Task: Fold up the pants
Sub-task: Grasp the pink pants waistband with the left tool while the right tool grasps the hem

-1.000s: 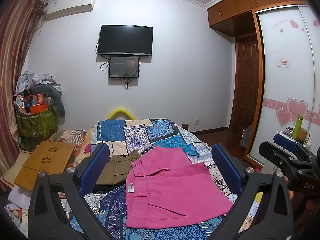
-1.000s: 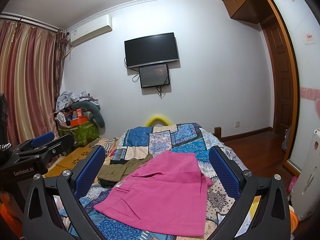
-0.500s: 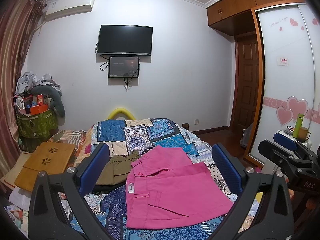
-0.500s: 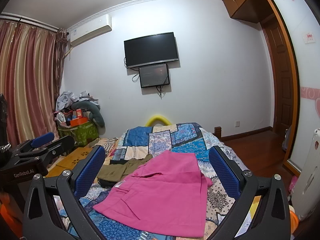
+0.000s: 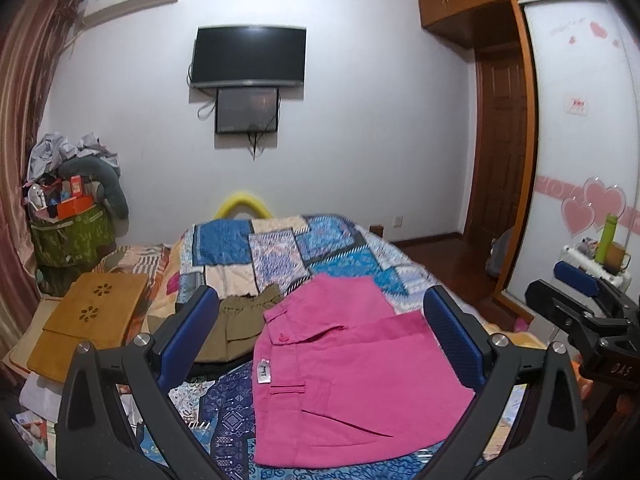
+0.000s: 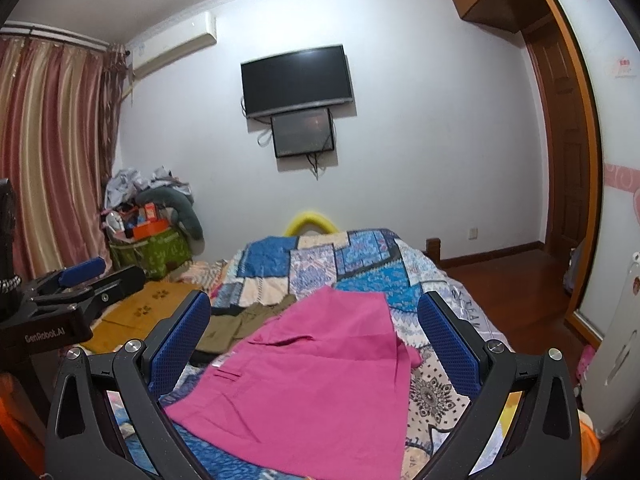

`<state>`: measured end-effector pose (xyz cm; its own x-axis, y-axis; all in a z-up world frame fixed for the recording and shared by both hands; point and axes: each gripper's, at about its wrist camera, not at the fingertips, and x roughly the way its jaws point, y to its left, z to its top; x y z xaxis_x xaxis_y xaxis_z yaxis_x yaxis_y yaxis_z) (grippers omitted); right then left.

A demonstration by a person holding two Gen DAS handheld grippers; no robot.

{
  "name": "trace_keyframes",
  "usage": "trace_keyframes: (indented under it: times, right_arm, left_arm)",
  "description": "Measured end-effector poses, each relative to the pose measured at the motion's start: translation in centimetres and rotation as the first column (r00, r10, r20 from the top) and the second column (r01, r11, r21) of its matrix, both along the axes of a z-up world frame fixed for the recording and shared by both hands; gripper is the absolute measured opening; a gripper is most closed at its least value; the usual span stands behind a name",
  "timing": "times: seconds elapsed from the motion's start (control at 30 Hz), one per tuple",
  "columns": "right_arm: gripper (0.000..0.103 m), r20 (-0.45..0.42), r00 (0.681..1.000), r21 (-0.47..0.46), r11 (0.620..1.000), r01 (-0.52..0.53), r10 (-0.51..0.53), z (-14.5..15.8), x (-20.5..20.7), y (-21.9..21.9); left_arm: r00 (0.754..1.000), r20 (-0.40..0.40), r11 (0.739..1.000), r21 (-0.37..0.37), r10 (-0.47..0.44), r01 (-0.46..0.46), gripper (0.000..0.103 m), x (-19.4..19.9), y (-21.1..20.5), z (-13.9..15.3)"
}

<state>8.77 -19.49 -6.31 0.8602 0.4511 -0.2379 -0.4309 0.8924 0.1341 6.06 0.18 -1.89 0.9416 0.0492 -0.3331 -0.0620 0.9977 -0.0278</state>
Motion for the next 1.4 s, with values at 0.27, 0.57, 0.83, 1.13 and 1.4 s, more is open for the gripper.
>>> trace_keyframes:
  times: [0.27, 0.57, 0.83, 1.13, 1.4]
  right_arm:
    - [0.103, -0.134, 0.991, -0.082, 0.997, -0.006, -0.005, -3.3, 5.9, -0.2]
    - [0.103, -0.308, 0.951, -0.166, 0.985, -0.047, -0.007, -7.3, 11.5, -1.2]
    - [0.088, -0.466, 0.884, -0.166, 0.980, -0.107, 0.018, -11.3, 16.7, -1.4]
    - [0.063, -0.638, 0.766, -0.079, 0.984, -0.161, 0.075, -15.4, 20.3, -1.7]
    - [0.023, -0.665, 0.737, -0.060, 0.975, -0.215, 0.121, -16.5, 21.0, -1.4]
  left_arm:
    - [0.984, -0.179, 1.000, -0.009, 0.004, -0.006, 0.103, 7.4, 2.6, -3.7]
    - [0.906, -0.423, 0.998, -0.055, -0.015, -0.009, 0.103, 16.4, 6.3, -10.5]
    - [0.829, -0.559, 0.998, -0.053, 0.007, -0.044, 0.103, 21.0, 8.6, -15.5]
    - [0.744, -0.662, 0.994, -0.104, -0.092, 0.031, 0.074, 23.2, 8.5, -18.7]
    - [0.676, -0.699, 0.959, -0.279, -0.233, 0.043, 0.042, 24.0, 9.1, -20.8]
